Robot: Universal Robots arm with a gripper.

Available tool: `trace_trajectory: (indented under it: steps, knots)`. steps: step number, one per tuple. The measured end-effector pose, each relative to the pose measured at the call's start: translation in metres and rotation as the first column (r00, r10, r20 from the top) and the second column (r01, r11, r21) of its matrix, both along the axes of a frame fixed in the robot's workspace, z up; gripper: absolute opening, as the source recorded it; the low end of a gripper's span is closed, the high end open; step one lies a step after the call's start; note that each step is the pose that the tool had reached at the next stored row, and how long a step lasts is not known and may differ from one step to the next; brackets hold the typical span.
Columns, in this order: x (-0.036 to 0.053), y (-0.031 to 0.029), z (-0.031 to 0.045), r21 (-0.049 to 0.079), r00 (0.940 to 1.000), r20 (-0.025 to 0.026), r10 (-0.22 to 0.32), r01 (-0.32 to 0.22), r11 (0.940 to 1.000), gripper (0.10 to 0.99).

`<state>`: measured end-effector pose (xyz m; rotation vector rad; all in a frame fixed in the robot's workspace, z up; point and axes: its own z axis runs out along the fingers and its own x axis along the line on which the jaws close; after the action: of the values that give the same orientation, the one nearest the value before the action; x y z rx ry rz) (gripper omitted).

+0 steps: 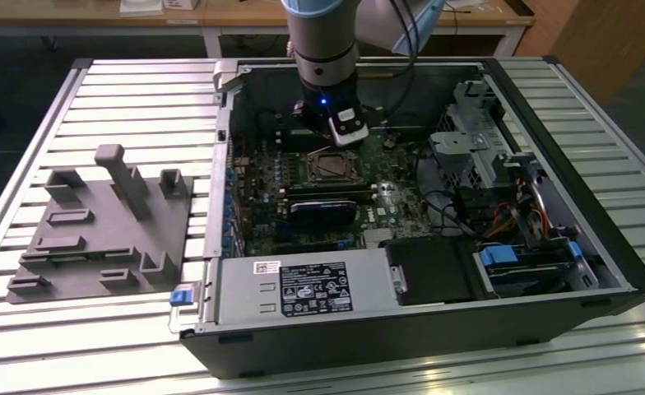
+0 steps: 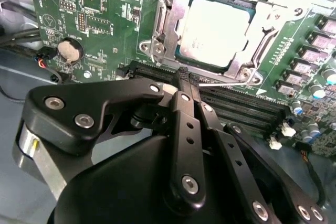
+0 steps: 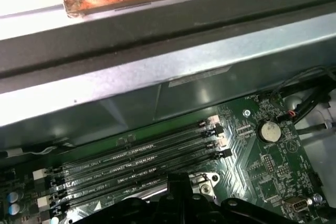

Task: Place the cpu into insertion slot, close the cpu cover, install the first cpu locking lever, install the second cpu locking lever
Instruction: 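Install the first cpu locking lever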

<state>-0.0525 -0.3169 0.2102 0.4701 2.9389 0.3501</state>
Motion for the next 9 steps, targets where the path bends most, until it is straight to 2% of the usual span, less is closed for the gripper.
trace_trajectory:
  steps: [5,9]
  knots:
    - [-0.0028,0.0031,-0.004,-0.004,0.9998,0.0175,0.0,0.0,1.0,0.106]
    - [-0.0048,0.0069,-0.0056,-0.005,0.9997,0.0261,0.0,0.0,1.0,0.106]
